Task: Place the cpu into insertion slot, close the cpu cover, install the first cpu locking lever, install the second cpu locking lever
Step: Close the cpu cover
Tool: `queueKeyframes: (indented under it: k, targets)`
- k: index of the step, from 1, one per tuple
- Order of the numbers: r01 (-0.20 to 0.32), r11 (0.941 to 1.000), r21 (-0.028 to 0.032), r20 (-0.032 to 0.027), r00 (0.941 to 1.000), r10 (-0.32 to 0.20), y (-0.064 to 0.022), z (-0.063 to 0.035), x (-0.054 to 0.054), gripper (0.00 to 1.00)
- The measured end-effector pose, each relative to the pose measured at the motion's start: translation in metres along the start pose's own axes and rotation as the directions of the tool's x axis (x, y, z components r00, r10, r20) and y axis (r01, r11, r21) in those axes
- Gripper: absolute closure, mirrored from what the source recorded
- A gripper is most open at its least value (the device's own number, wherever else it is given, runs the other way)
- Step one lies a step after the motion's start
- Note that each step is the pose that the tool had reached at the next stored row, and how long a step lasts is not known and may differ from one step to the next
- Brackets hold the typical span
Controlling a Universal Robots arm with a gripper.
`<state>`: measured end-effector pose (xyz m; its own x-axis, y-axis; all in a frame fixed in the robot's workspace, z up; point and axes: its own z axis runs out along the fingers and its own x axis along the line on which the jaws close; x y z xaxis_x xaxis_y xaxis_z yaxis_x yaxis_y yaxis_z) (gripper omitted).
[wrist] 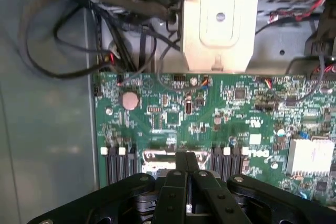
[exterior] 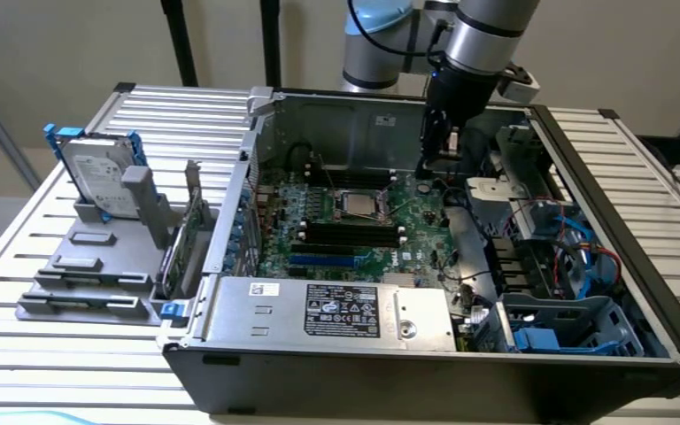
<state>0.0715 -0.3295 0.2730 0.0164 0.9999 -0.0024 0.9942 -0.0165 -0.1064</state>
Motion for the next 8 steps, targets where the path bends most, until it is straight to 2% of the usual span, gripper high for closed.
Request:
queueKeyframes:
  k: [3, 8]
  targets:
    - [0.0, 1.0, 0.0, -0.0002, 1.0, 0.0, 0.011, 0.0034, 0.0, 0.89]
    - [0.0, 1.0, 0.0, -0.0002, 1.0, 0.0, 0.014, 0.011, 0.0, 0.89]
